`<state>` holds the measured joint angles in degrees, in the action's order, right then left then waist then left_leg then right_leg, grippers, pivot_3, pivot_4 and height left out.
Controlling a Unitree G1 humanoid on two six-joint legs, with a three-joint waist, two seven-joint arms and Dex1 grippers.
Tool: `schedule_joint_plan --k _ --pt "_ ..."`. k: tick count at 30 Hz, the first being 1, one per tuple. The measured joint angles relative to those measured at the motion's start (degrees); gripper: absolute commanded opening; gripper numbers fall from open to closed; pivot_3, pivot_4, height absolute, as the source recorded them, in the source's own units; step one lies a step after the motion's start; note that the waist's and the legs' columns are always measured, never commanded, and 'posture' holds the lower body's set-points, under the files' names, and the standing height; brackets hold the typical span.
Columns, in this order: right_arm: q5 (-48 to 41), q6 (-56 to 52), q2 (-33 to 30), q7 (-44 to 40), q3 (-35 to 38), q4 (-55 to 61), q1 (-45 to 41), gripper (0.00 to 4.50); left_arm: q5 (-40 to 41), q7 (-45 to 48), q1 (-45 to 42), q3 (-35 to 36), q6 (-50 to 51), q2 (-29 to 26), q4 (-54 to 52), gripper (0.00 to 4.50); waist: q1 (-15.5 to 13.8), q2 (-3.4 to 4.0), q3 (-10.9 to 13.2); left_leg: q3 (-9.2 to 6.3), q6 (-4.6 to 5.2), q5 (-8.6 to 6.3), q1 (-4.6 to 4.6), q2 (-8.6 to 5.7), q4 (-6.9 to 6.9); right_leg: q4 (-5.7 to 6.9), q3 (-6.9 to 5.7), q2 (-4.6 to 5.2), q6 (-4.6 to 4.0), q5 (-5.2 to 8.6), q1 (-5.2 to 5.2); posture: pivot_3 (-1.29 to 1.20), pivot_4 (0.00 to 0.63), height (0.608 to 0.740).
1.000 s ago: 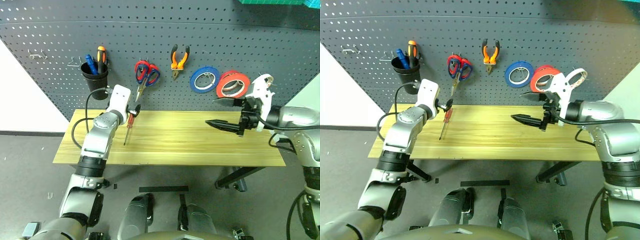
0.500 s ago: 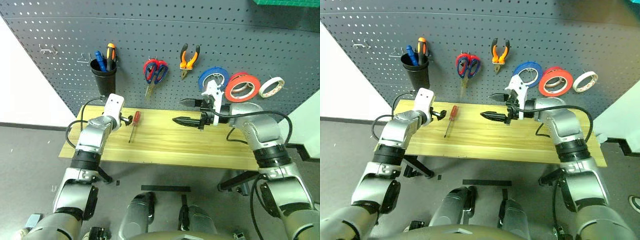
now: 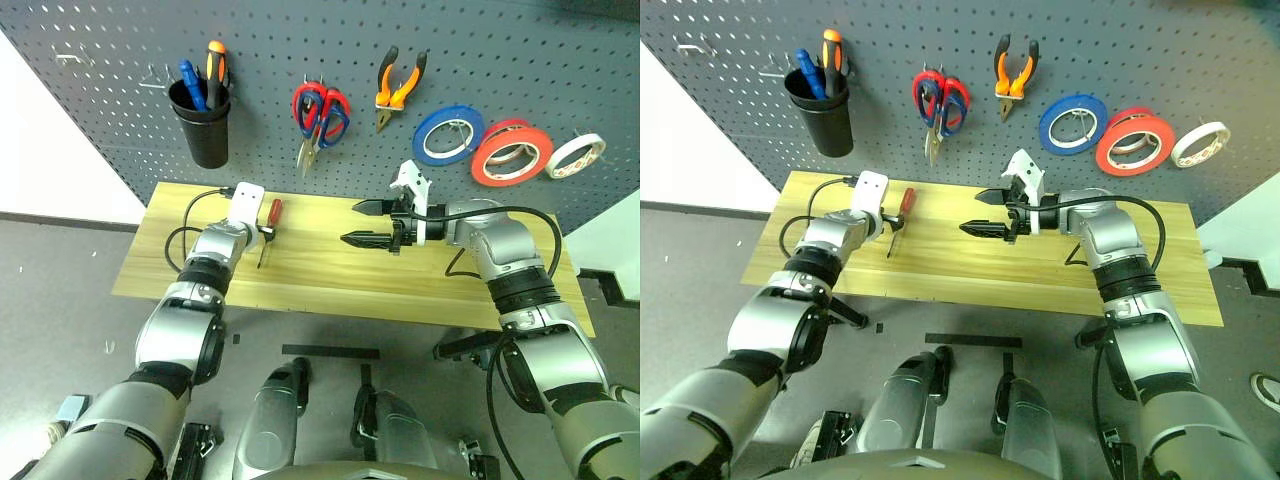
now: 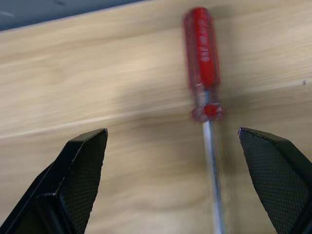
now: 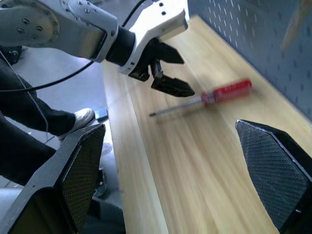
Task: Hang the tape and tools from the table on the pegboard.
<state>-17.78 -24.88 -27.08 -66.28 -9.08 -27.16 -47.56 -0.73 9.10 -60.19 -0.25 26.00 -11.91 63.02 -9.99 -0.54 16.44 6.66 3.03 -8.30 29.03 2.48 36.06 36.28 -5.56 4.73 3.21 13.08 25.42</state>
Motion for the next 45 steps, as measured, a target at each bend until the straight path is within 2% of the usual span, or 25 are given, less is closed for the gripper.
schedule_joint_plan --k 5,11,19,26,29,31,40,45 --pt "0.11 -1.11 0.39 1.02 0.28 1.74 1.23 4.50 0.06 -1.94 -6.19 1.29 -4.00 1.51 7.13 4.49 0.13 -0.02 2.84 0.00 0.15 0.09 0.28 0.00 0.10 0.13 -0.06 0.04 0.21 -0.12 0.24 0.24 0.440 0.732" --pt "0.03 -3.16 0.07 3.11 1.14 5.75 4.45 4.50 0.11 -5.68 -8.30 2.51 -4.95 2.74 11.41 4.49 0.33 -0.04 4.77 0.02 0.14 0.10 0.29 0.00 0.18 0.39 -0.11 0.11 0.23 -0.13 0.33 0.22 0.457 0.732" --pt "-0.37 -5.11 -1.17 6.94 4.27 10.21 8.59 4.50 0.76 -10.42 -9.41 6.97 -5.14 2.86 13.53 4.49 1.76 -0.09 5.03 0.16 -0.02 0.14 0.25 0.00 0.21 0.81 -0.26 0.36 0.24 -0.13 0.49 0.17 0.452 0.732" --pt "-0.53 -6.22 -2.14 9.75 5.93 14.75 12.96 4.50 0.32 -11.25 -9.81 8.93 -5.76 2.78 14.56 2.39 2.79 -0.09 5.06 0.19 -0.05 0.16 0.27 0.03 0.16 0.79 -0.30 0.38 0.25 -0.12 0.54 0.15 0.452 0.732" --pt "-0.58 -6.88 -3.00 10.69 6.49 16.05 14.76 4.50 -0.47 -11.76 -9.96 8.93 -6.56 2.40 14.73 1.33 3.35 -0.13 5.16 0.27 -0.05 0.16 0.29 0.03 0.13 0.78 -0.30 0.41 0.25 -0.12 0.62 0.14 0.448 0.732" --pt "-0.65 -6.95 -3.21 11.16 7.07 16.40 15.35 4.50 -0.97 -11.83 -10.02 8.91 -6.70 2.29 14.74 0.81 3.54 -0.13 5.21 0.31 -0.05 0.16 0.28 0.06 0.10 0.79 -0.30 0.41 0.25 -0.12 0.67 0.14 0.441 0.732" --pt "-0.58 -6.82 -5.40 11.36 7.40 19.16 17.82 4.50 -2.44 -9.38 -10.06 8.98 -6.11 1.36 14.61 0.80 3.60 -0.12 5.25 0.63 -0.06 0.16 0.29 0.15 0.05 0.80 -0.29 0.42 0.26 -0.13 0.83 0.16 0.368 0.732" --pt "-1.81 -7.37 -5.59 10.63 7.35 24.14 19.11 4.50 -2.58 -2.45 -10.12 7.77 -3.15 -0.10 13.46 0.80 3.45 -0.11 5.16 0.69 -0.08 0.17 0.29 0.19 0.04 0.80 -0.32 0.39 0.29 -0.15 0.86 0.18 0.302 0.732"
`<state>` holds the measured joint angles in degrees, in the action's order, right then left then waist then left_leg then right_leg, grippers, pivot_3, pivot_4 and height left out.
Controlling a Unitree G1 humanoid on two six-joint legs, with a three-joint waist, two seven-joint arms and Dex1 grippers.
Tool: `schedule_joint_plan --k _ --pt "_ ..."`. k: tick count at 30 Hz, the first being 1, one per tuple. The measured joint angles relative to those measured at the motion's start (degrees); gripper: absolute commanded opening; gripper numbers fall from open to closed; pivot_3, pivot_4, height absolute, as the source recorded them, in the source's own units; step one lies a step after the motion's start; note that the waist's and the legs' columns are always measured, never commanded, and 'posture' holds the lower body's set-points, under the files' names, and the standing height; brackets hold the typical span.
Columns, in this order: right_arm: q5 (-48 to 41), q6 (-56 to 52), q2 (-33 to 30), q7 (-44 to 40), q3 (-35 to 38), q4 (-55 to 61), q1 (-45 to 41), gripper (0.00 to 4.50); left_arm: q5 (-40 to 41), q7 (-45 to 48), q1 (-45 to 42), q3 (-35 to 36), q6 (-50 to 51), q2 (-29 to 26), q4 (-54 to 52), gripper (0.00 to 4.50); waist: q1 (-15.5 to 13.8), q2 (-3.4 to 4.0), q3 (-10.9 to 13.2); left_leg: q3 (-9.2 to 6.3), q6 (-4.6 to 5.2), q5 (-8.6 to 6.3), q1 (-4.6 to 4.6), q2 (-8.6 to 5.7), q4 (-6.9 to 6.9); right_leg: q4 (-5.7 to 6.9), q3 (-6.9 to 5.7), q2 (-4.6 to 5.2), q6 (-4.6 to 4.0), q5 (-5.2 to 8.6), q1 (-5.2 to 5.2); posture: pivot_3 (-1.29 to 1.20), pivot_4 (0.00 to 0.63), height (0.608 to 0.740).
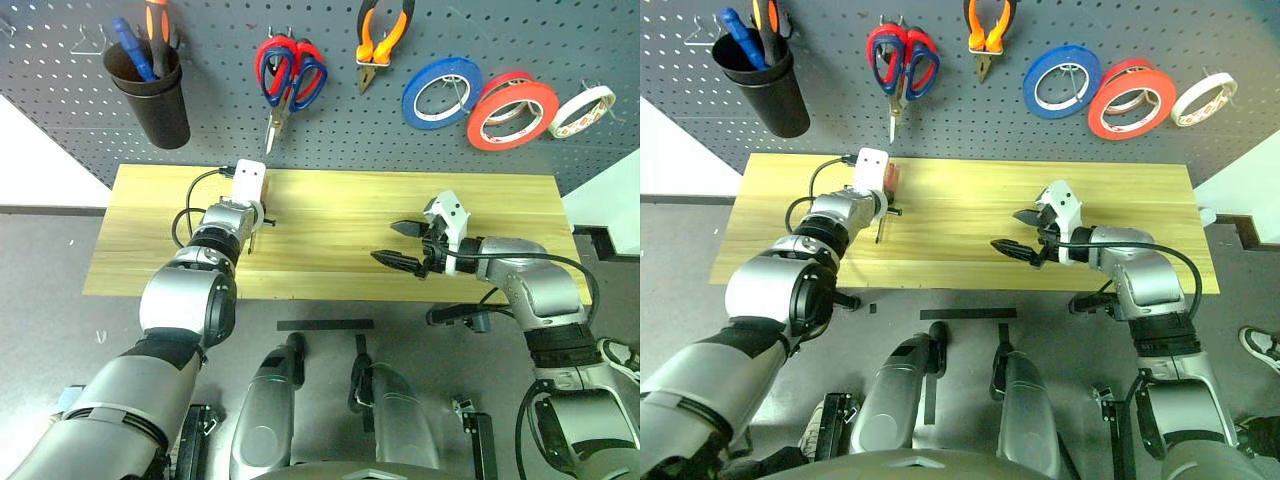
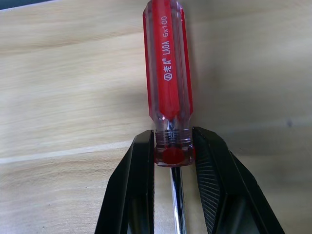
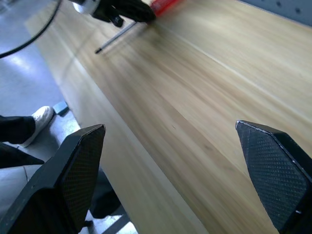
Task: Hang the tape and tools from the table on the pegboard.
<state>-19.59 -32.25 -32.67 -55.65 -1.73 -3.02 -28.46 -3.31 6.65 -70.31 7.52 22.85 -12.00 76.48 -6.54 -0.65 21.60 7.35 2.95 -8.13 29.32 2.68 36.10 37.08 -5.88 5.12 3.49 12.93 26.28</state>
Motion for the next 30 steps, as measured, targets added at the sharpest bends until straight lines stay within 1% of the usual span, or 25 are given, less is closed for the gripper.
schedule_joint_plan --k 2,3,5,6,7,10,11,12,14,15,17,18,20,21,22,23,24,25,26,27,28,29,30 --pt "-1.38 -0.72 -0.16 -0.73 0.01 3.03 0.74 4.50 0.18 4.93 0.17 -0.33 1.16 -1.00 -0.96 0.80 -0.15 0.00 -0.09 0.03 -0.01 0.00 0.03 0.00 0.00 -0.02 -0.01 -0.01 0.00 -0.01 0.01 0.20 0.267 0.732" --pt "-1.77 -0.97 -0.26 -1.02 0.02 3.89 0.82 4.50 0.19 6.83 0.33 -0.74 1.43 -1.47 -1.52 0.80 -0.20 -0.02 -0.13 0.03 -0.09 0.05 0.06 0.00 0.01 -0.02 -0.02 -0.01 0.01 -0.01 0.04 0.20 0.267 0.732" --pt "-2.11 -1.17 -0.65 -1.20 0.07 4.22 0.80 4.50 0.01 10.59 1.47 -2.26 1.35 -2.40 -4.22 0.80 -0.46 -0.04 -0.26 0.07 -0.23 0.13 0.08 -0.01 0.00 -0.08 -0.02 -0.02 0.03 -0.05 0.04 0.21 0.243 0.732" --pt "-2.21 -1.22 -0.78 -1.25 0.09 4.24 0.79 4.50 -0.16 12.12 2.42 -3.00 1.28 -2.95 -5.90 0.80 -0.48 -0.04 -0.30 0.10 -0.23 0.13 0.09 -0.01 -0.01 -0.11 -0.02 -0.02 0.03 -0.07 0.04 0.21 0.233 0.732" --pt "-2.58 -1.32 -1.00 -1.44 0.06 4.36 0.75 4.50 -0.50 14.26 4.85 -4.41 1.43 -3.82 -9.90 0.80 -0.46 -0.04 -0.53 0.16 -0.24 0.13 0.11 -0.01 -0.08 -0.19 -0.01 0.00 0.03 -0.10 0.09 0.22 0.217 0.732" --pt "-3.29 -1.59 -2.12 -2.02 0.28 5.15 0.49 4.50 -0.55 18.05 13.44 -6.55 5.12 -5.82 -23.60 0.80 -0.38 -0.07 -1.26 0.29 -0.31 0.17 0.15 0.00 -0.16 -0.28 -0.01 0.03 0.04 -0.12 0.16 0.23 0.192 0.732" --pt "-3.74 -1.84 -2.42 -2.18 0.47 5.45 0.19 4.50 -0.36 20.19 20.13 -7.98 8.65 -7.13 -34.74 0.80 -0.26 -0.09 -1.78 0.34 -0.32 0.17 0.13 0.00 -0.26 -0.39 -0.02 0.02 0.04 -0.12 0.16 0.23 0.187 0.732" --pt "-4.06 -1.99 -2.79 -2.37 0.65 5.88 0.20 4.50 -0.18 21.59 23.90 -8.94 10.30 -7.88 -40.38 0.80 -0.36 -0.10 -2.06 0.35 -0.32 0.17 0.12 0.01 -0.31 -0.42 -0.03 0.00 0.04 -0.12 0.16 0.24 0.178 0.732" --pt "-5.25 -2.64 -3.32 -2.88 0.83 7.61 0.06 4.50 0.41 25.06 34.67 -11.28 14.12 -11.11 -58.56 0.80 -0.46 -0.15 -2.58 0.36 -0.36 0.20 0.12 0.04 -0.41 -0.48 -0.07 -0.04 0.03 -0.13 0.16 0.25 0.166 0.732" --pt "-5.79 -2.95 -3.65 -3.21 1.00 8.11 0.26 4.50 1.26 26.56 38.60 -11.40 15.53 -12.25 -64.93 0.80 -0.53 -0.15 -2.94 0.36 -0.39 0.22 0.13 0.04 -0.43 -0.50 -0.07 -0.06 0.02 -0.13 0.17 0.27 0.156 0.732" --pt "-6.62 -3.58 -4.02 -3.36 1.17 9.17 0.47 4.50 3.44 28.86 43.88 -10.81 17.46 -14.26 -74.55 0.80 -1.11 -0.10 -3.69 0.32 -0.52 0.29 0.12 0.12 -0.52 -0.67 -0.21 -0.10 -0.12 -0.22 0.11 0.27 0.149 0.732" --pt "-6.98 -3.69 -4.13 -3.48 1.23 9.76 0.84 4.50 4.83 29.78 45.78 -10.04 17.72 -14.71 -78.26 0.80 -1.63 -0.04 -4.23 0.35 -0.55 0.31 0.11 0.16 -0.76 -0.97 -0.21 -0.15 -0.24 -0.38 0.07 0.28 0.143 0.732" --pt "-7.82 -3.88 -4.13 -3.61 1.18 10.37 0.98 4.50 7.89 30.81 48.64 -7.28 15.93 -14.93 -84.01 0.80 -2.25 -0.03 -5.27 0.57 -0.53 0.30 0.10 0.26 -1.15 -1.28 -0.24 -0.15 -0.28 -0.70 0.09 0.29 0.138 0.732" --pt "-8.09 -3.95 -4.14 -3.65 1.19 10.72 1.02 4.50 9.35 31.13 49.64 -5.54 14.50 -14.93 -85.67 0.80 -2.52 0.01 -5.87 0.72 -0.54 0.30 0.09 0.32 -1.37 -1.42 -0.23 -0.21 -0.46 -0.80 0.07 0.29 0.132 0.732" --pt "-8.30 -3.99 -4.18 -3.66 1.21 11.06 1.07 4.50 11.05 31.36 49.92 -3.72 13.60 -14.79 -86.49 0.80 -3.04 -0.03 -6.38 1.21 -0.65 0.37 0.03 0.46 -1.93 -1.14 -0.18 -0.16 -0.66 -0.94 0.15 0.29 0.126 0.732" --pt "-8.50 -4.05 -4.33 -3.66 1.24 11.57 1.09 4.50 12.90 31.50 49.82 -1.61 12.50 -14.49 -87.14 0.80 -3.93 -0.17 -6.73 2.13 -0.85 0.52 -0.15 0.63 -2.57 -0.14 -0.20 0.03 -1.28 -0.54 0.37 0.29 0.126 0.732" --pt "-8.80 -4.07 -4.38 -3.65 1.36 11.82 1.09 4.50 14.30 31.41 49.63 0.19 11.37 -13.91 -87.76 0.80 -4.76 -0.23 -6.81 2.66 -0.93 0.65 -0.48 0.61 -2.95 1.32 -0.20 0.02 -2.17 0.51 0.39 0.30 0.119 0.732" --pt "-8.90 -4.16 -4.38 -3.55 1.39 11.85 1.04 4.50 15.91 30.96 49.21 1.95 10.08 -13.25 -88.18 0.80 -6.06 -0.61 -7.08 3.82 -1.04 0.97 -1.11 0.52 -3.41 2.86 0.01 -0.08 -2.07 3.00 0.06 0.30 0.119 0.732" --pt "-9.01 -4.19 -4.37 -3.38 1.39 11.87 0.91 4.50 17.13 30.40 48.91 3.62 9.04 -12.71 -88.79 0.80 -6.68 -0.67 -7.18 3.92 -1.09 1.03 -1.40 0.22 -3.31 3.27 0.50 0.12 -2.01 3.65 0.16 0.30 0.108 0.732" --pt "-9.12 -4.28 -4.37 -3.24 1.40 11.88 0.90 4.50 17.98 29.89 48.59 4.87 8.06 -12.23 -88.98 0.80 -7.06 -0.30 -7.39 2.94 -1.97 1.02 -1.67 0.25 -1.62 3.14 0.22 0.47 -2.15 3.83 0.20 0.30 0.105 0.732" --pt "-9.35 -4.30 -4.49 -3.11 1.69 11.87 0.84 4.50 18.49 28.69 46.84 5.68 6.78 -11.45 -88.44 0.80 -7.01 0.37 -7.77 0.26 -2.65 0.17 -1.67 -0.24 0.23 3.01 -0.64 0.33 -2.41 3.76 -0.46 0.30 0.099 0.732" --pt "-9.41 -4.37 -4.46 -2.91 1.77 11.83 0.83 4.50 18.70 27.38 44.25 5.85 5.44 -10.52 -87.45 0.80 -6.78 0.67 -7.92 -0.77 -2.33 -0.08 -1.67 -0.34 0.60 2.68 -1.37 0.18 -2.39 3.72 -1.09 0.30 0.096 0.732" --pt "-9.53 -4.42 -4.39 -2.73 1.75 11.86 0.72 4.50 18.82 26.30 41.53 5.75 3.96 -9.75 -86.36 0.80 -6.57 0.97 -8.15 -1.55 -1.67 -0.64 -1.72 -0.13 0.48 1.93 -2.05 -0.22 -2.29 3.51 -1.94 0.30 0.096 0.732"
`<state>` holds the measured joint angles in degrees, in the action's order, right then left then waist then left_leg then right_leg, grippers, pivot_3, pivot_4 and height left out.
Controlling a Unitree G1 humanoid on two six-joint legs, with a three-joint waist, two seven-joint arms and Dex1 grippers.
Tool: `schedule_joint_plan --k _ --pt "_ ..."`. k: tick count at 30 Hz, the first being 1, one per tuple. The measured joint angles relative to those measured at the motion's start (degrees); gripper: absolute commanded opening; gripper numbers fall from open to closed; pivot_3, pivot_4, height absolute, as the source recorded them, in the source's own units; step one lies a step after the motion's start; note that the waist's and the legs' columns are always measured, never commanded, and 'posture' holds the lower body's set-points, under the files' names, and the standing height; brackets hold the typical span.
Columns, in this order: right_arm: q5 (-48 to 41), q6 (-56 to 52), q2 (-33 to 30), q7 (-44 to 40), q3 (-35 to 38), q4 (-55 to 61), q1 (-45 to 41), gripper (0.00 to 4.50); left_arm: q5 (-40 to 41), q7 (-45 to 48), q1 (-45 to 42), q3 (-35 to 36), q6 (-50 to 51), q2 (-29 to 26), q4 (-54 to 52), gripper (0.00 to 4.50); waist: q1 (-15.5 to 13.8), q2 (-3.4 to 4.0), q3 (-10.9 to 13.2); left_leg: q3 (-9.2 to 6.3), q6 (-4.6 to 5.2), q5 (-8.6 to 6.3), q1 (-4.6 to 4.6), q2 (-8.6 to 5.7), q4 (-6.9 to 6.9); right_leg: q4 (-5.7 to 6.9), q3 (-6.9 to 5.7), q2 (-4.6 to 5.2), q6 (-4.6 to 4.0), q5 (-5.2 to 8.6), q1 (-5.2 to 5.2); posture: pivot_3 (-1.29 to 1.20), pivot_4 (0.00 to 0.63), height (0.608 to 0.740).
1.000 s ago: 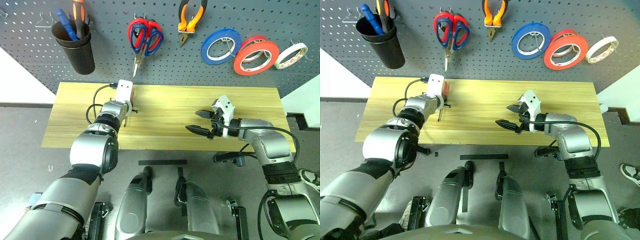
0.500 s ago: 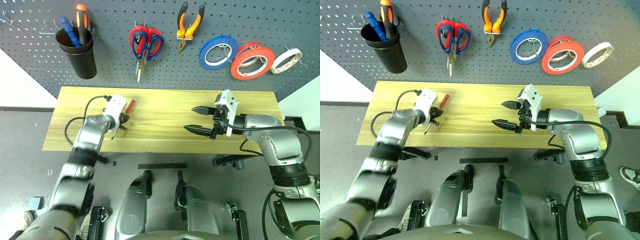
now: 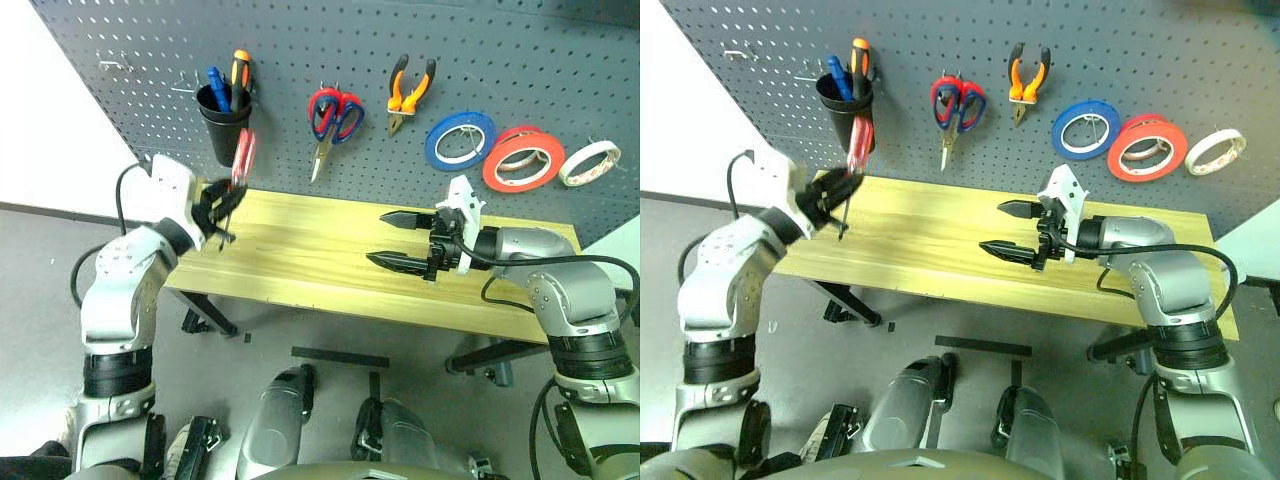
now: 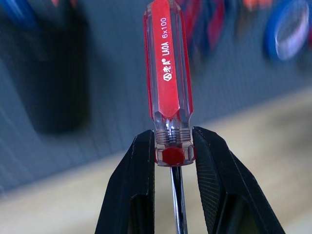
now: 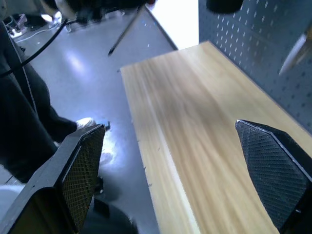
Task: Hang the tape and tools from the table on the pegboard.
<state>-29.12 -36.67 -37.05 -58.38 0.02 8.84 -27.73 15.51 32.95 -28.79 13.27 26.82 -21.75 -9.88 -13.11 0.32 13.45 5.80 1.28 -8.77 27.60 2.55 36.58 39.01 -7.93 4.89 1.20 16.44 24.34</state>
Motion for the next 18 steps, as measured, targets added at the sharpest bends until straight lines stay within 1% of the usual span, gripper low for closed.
schedule_joint_plan --k 1,2,3,4,5,6,7,9,13,15,16,17,18 --pt "-0.36 -0.03 0.03 0.17 0.03 0.08 -0.23 4.50 -0.06 -0.88 -2.58 -0.22 -1.84 0.30 1.46 0.80 0.06 0.02 -0.54 -0.12 0.27 -0.17 -0.02 0.35 -0.40 -1.35 -0.18 -0.66 0.23 -0.73 -0.62 0.29 0.087 0.732" --pt "-0.52 -0.04 0.01 0.33 0.11 0.23 -0.88 4.50 -0.22 -1.66 -5.23 -0.29 -3.55 0.46 3.11 0.80 -0.14 -0.21 -1.19 -0.13 0.29 -0.16 0.03 0.34 -1.26 -2.46 -0.12 -0.88 0.49 -1.39 -0.91 0.29 0.085 0.732" --pt "-0.61 -0.04 -0.01 0.63 0.33 0.39 -1.56 4.50 -0.45 -2.58 -8.13 -0.44 -5.28 0.69 5.30 0.80 -0.28 -0.33 -1.64 0.01 0.31 -0.15 0.00 0.19 -1.46 -2.68 0.01 -0.81 0.61 -1.48 -0.79 0.29 0.085 0.732" --pt "-0.69 -0.04 0.02 0.80 0.39 0.45 -2.00 4.50 -0.61 -3.36 -10.06 -0.51 -6.41 0.93 6.78 0.80 -0.34 -0.37 -1.95 0.13 0.35 -0.16 -0.09 0.06 -1.28 -2.74 0.17 -0.81 0.87 -1.60 -0.60 0.28 0.082 0.732" --pt "-0.83 -0.02 -0.01 0.97 0.51 0.54 -2.23 4.50 -0.83 -4.07 -12.17 -0.58 -7.81 1.19 8.64 0.80 -0.41 -0.43 -2.41 0.28 0.49 -0.23 -0.11 0.05 -1.30 -2.87 0.06 -0.86 1.01 -1.64 -0.87 0.28 0.079 0.732" --pt "-0.87 0.01 -0.05 1.26 0.64 0.54 -2.41 4.50 -1.23 -4.93 -14.78 -0.69 -9.55 1.59 11.44 0.80 -0.49 -0.50 -2.59 0.35 0.64 -0.30 -0.11 0.05 -1.23 -2.83 0.05 -0.99 1.05 -1.65 -0.90 0.27 0.077 0.732" --pt "-0.85 0.04 -0.06 1.54 0.70 0.50 -2.64 4.50 -1.79 -5.87 -17.97 -0.91 -11.82 1.83 15.41 0.80 -0.61 -0.54 -2.63 0.42 0.77 -0.23 -0.04 0.11 -1.09 -2.81 0.05 -1.10 1.06 -1.64 -0.91 0.26 0.077 0.732" --pt "-0.85 0.08 -0.07 1.93 0.77 0.43 -3.18 4.50 -3.04 -7.56 -23.22 -1.01 -15.84 1.88 21.69 0.80 -0.45 -0.52 -2.67 0.57 0.69 -0.18 0.36 0.15 -0.64 -2.79 0.00 -1.32 1.07 -1.65 -0.77 0.25 0.074 0.732" --pt "-0.89 0.08 -0.16 2.97 1.16 0.30 -3.26 4.50 -5.42 -10.34 -32.01 -1.27 -25.20 1.91 35.60 0.80 0.00 -0.51 -2.73 0.64 0.76 -0.18 0.54 0.14 -0.36 -2.75 -0.01 -1.35 1.33 -1.82 -0.69 0.23 0.071 0.732" --pt "-0.90 0.08 -0.15 3.24 1.19 0.31 -3.26 4.50 -6.22 -10.77 -33.37 -1.29 -27.77 1.82 38.28 0.80 0.20 -0.46 -2.81 0.66 0.80 -0.19 0.53 0.17 -0.29 -2.77 0.03 -1.33 1.38 -1.86 -0.70 0.22 0.071 0.732" --pt "-0.89 0.08 -0.17 3.56 1.51 0.34 -3.19 4.50 -7.23 -11.09 -34.63 -1.80 -31.39 1.79 42.37 0.80 0.35 -0.45 -2.89 0.66 1.00 -0.34 0.52 0.22 -0.27 -2.76 0.05 -1.33 1.38 -1.94 -0.70 0.22 0.071 0.732" --pt "-0.90 0.08 -0.21 3.94 1.64 0.61 -3.05 4.50 -8.69 -12.02 -37.11 -2.38 -34.99 1.72 48.05 0.80 0.11 -0.45 -2.91 0.63 1.03 -0.30 0.56 0.25 -0.26 -2.77 0.02 -1.33 1.33 -2.05 -0.66 0.21 0.070 0.732" --pt "-0.90 0.08 -0.29 4.10 1.77 0.90 -2.75 4.50 -9.44 -12.55 -38.66 -2.60 -37.33 1.71 51.21 0.80 -0.01 -0.45 -2.93 0.64 1.04 -0.30 0.58 0.26 -0.26 -2.79 0.02 -1.32 1.31 -2.09 -0.65 0.21 0.069 0.732"
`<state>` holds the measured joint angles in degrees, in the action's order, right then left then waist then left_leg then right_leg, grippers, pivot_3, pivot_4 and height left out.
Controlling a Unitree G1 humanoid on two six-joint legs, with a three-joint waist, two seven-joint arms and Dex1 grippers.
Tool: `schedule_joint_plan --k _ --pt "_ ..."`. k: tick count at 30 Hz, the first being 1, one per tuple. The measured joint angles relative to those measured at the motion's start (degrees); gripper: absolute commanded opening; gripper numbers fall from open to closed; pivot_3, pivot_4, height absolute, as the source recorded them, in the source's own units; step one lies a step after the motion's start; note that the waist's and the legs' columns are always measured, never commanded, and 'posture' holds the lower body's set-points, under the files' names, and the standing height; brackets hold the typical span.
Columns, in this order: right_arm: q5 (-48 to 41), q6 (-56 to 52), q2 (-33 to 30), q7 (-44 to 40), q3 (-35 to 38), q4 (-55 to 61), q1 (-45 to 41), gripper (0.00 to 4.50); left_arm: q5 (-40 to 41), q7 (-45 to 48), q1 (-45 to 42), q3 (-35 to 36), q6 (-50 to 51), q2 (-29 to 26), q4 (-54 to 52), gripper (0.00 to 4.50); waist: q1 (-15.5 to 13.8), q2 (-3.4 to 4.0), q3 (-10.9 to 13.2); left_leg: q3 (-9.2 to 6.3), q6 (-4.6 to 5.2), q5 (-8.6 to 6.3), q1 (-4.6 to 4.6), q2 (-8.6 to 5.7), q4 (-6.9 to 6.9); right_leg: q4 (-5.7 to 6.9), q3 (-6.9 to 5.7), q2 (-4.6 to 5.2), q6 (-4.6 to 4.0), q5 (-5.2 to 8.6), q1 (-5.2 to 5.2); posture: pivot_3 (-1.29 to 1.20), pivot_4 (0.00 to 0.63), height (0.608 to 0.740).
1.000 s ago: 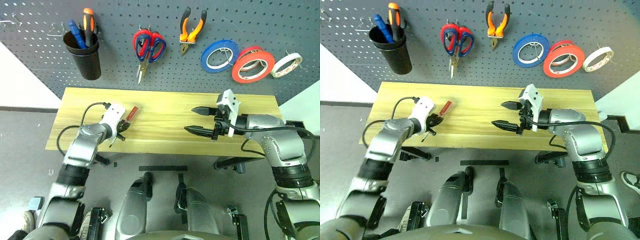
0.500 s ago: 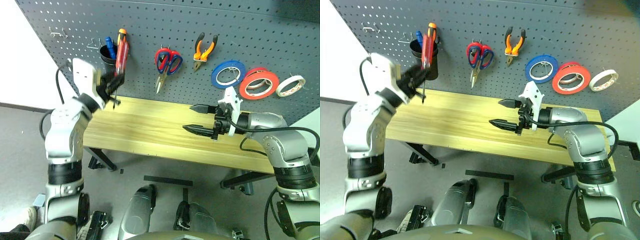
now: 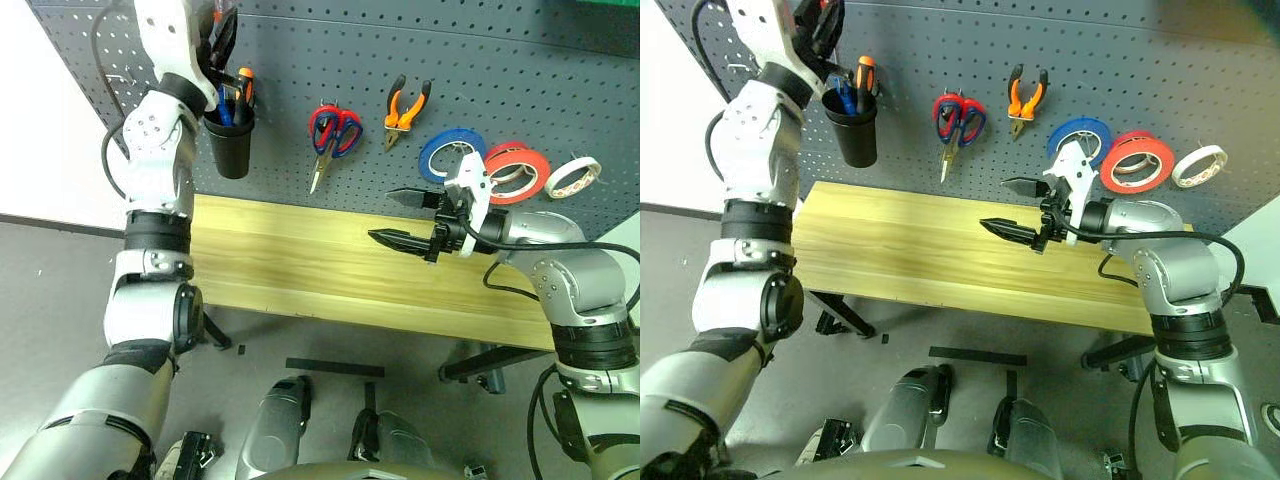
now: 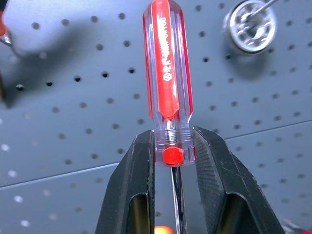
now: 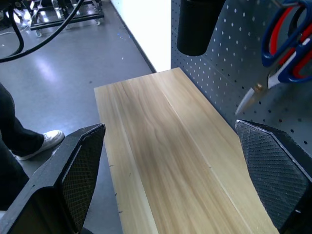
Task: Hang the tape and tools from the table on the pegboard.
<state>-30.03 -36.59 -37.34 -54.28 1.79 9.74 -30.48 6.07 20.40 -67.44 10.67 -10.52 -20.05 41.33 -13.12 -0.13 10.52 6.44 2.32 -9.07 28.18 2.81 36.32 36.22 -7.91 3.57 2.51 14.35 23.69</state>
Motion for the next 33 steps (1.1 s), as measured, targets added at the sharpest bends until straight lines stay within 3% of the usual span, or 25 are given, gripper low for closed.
schedule_joint_plan --k 7,13,23,33 --pt "0.03 -0.03 -2.05 0.97 1.39 1.14 2.00 4.50 -3.58 -4.76 -7.38 -0.47 -11.49 -1.79 21.08 0.80 0.34 0.02 -0.35 0.23 0.26 0.07 0.30 0.00 0.32 0.22 0.16 0.01 0.05 -0.07 0.32 0.19 0.071 0.732" --pt "0.60 0.43 -2.85 1.03 1.35 1.42 3.06 4.50 -5.40 -6.95 -8.17 -0.86 -12.84 -1.88 29.85 0.80 1.24 0.02 -0.35 0.22 0.50 -0.10 0.40 0.03 0.76 0.44 0.18 0.05 0.10 -0.09 0.34 0.18 0.067 0.732" --pt "0.42 0.74 -3.87 0.98 1.45 1.83 3.25 4.50 -7.20 -8.89 -8.16 -0.99 -13.95 -2.13 32.80 4.09 1.81 0.00 -0.36 0.72 0.59 -0.14 0.37 0.04 0.89 0.90 0.74 0.06 0.16 -0.12 0.68 0.18 0.062 0.732" --pt "-4.07 -0.11 -3.05 -0.65 3.30 0.62 -0.25 4.50 -6.59 -1.82 -4.09 -0.76 -18.87 -4.88 29.10 4.09 2.91 -0.06 -0.56 0.90 0.44 -0.05 0.32 0.06 0.90 0.95 0.92 0.07 0.19 -0.14 0.73 0.20 0.050 0.732"
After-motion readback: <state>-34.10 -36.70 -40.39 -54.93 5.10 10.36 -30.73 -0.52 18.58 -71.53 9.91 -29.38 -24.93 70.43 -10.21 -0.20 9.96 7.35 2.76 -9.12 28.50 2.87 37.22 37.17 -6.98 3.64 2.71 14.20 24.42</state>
